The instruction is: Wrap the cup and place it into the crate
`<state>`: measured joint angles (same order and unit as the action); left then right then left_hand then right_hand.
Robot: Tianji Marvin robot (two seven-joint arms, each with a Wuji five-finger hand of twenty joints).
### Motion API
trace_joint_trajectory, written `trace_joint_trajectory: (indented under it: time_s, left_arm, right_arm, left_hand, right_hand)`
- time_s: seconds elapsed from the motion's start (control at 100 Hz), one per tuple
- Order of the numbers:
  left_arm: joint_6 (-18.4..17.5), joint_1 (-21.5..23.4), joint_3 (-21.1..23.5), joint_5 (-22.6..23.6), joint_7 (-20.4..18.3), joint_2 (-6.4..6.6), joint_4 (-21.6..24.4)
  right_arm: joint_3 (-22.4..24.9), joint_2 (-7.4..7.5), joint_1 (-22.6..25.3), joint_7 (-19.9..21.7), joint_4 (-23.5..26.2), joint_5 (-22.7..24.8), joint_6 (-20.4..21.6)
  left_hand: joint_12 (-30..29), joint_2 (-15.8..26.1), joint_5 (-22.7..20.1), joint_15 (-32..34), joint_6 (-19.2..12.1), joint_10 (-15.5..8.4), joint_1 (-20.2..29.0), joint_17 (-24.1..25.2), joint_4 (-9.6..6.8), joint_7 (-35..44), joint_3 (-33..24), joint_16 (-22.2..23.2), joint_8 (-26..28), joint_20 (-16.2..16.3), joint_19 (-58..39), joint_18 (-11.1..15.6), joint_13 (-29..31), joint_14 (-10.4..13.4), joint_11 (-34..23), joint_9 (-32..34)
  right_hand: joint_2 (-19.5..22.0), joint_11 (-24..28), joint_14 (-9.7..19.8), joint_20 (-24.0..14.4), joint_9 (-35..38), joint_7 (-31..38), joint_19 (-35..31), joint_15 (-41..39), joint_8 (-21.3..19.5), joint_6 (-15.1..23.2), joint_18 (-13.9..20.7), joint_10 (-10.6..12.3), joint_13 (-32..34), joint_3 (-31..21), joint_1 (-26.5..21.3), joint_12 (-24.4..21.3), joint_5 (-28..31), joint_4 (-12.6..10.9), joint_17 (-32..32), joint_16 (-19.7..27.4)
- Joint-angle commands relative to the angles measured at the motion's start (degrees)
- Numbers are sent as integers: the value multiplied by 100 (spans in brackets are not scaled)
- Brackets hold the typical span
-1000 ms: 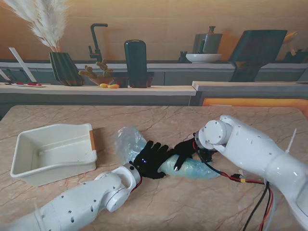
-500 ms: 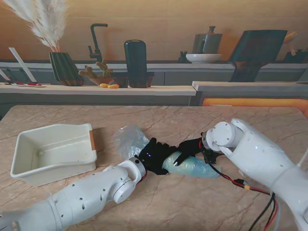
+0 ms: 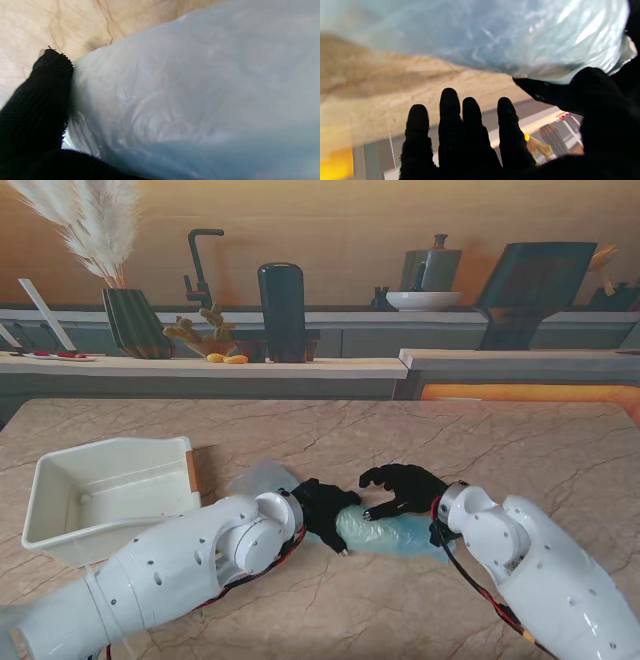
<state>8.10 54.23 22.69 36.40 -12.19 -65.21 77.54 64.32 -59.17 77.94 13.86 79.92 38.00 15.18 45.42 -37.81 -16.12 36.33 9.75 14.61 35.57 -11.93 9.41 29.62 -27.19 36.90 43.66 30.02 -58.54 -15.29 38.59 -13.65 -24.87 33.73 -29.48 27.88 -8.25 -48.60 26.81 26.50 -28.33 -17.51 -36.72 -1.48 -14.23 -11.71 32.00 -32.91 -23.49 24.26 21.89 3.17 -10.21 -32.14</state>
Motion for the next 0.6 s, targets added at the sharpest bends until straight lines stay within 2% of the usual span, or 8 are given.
trace_joint_trajectory:
  time_s: [0.0, 0.17, 0.22, 0.26, 0.29, 0.44, 0.53, 0.59]
  left_arm:
    - [97, 188, -217, -84, -334, 160, -315]
    - [419, 12, -272, -657, -848, 203, -281]
    - [504, -23, -281, -810, -949, 204, -287]
    - [561, -55, -291, -941, -1032, 204, -297]
    - [609, -75, -297, -1033, -1084, 202, -304]
    - [785, -170, -358, -1352, -1268, 186, -357]
    - [885, -244, -413, -1554, -1397, 179, -390]
    - [930, -285, -443, -1635, -1454, 175, -405]
  right_arm:
    - [35, -50, 212, -116, 142, 55, 113]
    - [358, -85, 681, -873, 438, 796, 595]
    - [421, -77, 780, -963, 529, 975, 696]
    - [458, -66, 853, -987, 608, 1096, 753]
    - [476, -56, 900, -994, 659, 1179, 785]
    - [535, 14, 1093, -941, 874, 1651, 918]
    - [523, 57, 1156, -807, 978, 1869, 893]
    - [478, 88, 1160, -722, 1017, 2068, 841]
  left_hand:
    - [120, 848, -1267, -89, -1117, -913, 1646, 27, -92, 3146, -546, -55, 63, -5, -11, -66, 124, -19, -527, 1858]
    - [-99, 1053, -1393, -281, -1020, -849, 1796, 121, -181, 3027, -167, -169, 50, -70, 125, -91, 15, -98, -408, 1741]
    - [-150, 1090, -1408, -304, -995, -701, 1800, 148, -185, 3013, -137, -180, 52, -77, 146, -93, -11, -118, -381, 1683]
    - [-178, 1141, -1411, -316, -985, -714, 1796, 155, -185, 3004, -97, -186, 58, -79, 154, -91, -24, -135, -394, 1674]
    - [-335, 1209, -1440, -327, -946, -705, 1916, 172, -245, 2956, 150, -197, 105, -75, 169, -87, -43, -155, -499, 1631]
    - [-439, 1324, -1492, -369, -866, -680, 1903, 218, -258, 2943, 280, -222, 119, -78, 201, -97, -95, -193, -462, 1585]
    - [-1062, 1506, -1524, -490, -808, -627, 2094, 283, -358, 2872, 730, -320, 165, -94, 292, -80, -189, -225, -446, 1461]
    - [-1259, 1571, -1535, -560, -789, -592, 2110, 310, -366, 2848, 817, -366, 158, -103, 323, -73, -238, -244, -342, 1418]
  right_hand:
    - [-16, 119, 62, 32, -163, 61, 62, -143, -69, 127, -95, 34, -44, -122, 117, 9, -154, -225, -15, -15]
    - [-65, 213, 87, 49, -235, 99, 53, -250, -51, 123, -110, 53, -64, -176, 212, -9, -272, -234, -29, -16]
    - [-69, 221, 91, 55, -249, 104, 53, -269, -38, 110, -111, 54, -68, -192, 262, -22, -287, -234, -29, -10]
    - [-74, 210, 85, 62, -281, 90, 58, -272, -21, 88, -118, 55, -85, -212, 294, -38, -319, -235, -18, -1]
    - [-85, 196, 90, 69, -312, 72, 65, -268, -5, 73, -121, 54, -104, -222, 326, -51, -353, -233, -4, 7]
    - [-271, 34, 73, 133, -463, -123, 102, -165, 168, -11, -169, 51, -151, -404, 411, -177, -505, -209, 62, 116]
    - [-443, -73, 58, 158, -579, -221, 122, -78, 219, -55, -162, 57, -206, -434, 342, -221, -607, -195, 111, 157]
    - [-548, -148, 44, 164, -668, -290, 125, -9, 247, -94, -163, 31, -254, -443, 304, -247, -677, -188, 129, 185]
